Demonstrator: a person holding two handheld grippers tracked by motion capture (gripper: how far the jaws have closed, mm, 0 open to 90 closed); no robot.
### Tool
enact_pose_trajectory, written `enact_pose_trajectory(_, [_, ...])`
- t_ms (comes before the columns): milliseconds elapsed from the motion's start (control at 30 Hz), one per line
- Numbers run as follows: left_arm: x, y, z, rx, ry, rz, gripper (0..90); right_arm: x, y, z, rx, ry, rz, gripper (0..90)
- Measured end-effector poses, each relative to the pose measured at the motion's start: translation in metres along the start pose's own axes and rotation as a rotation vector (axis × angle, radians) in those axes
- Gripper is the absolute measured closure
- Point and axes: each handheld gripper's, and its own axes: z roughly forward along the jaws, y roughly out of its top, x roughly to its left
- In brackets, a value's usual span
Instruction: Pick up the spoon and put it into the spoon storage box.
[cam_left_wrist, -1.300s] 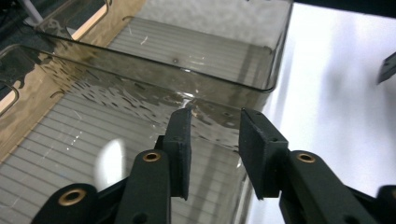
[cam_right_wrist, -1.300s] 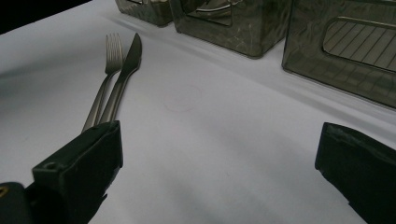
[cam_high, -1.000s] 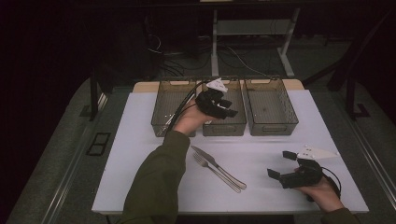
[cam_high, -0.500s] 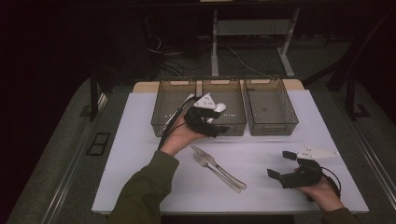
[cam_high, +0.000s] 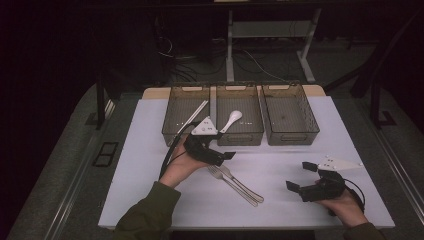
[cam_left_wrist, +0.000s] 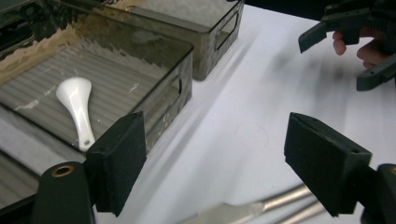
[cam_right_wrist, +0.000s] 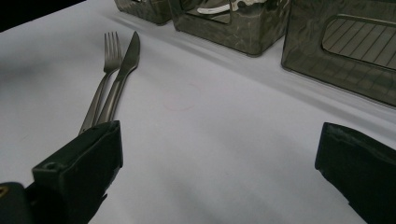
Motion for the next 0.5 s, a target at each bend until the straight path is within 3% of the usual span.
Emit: enact_pose_trajectory(500, [-0.012,-0.043,-0.026,-0.015,0.026,-0.034,14.2,0.001,0.001,-0.001,-0.006,0.012,-0.001,0.8])
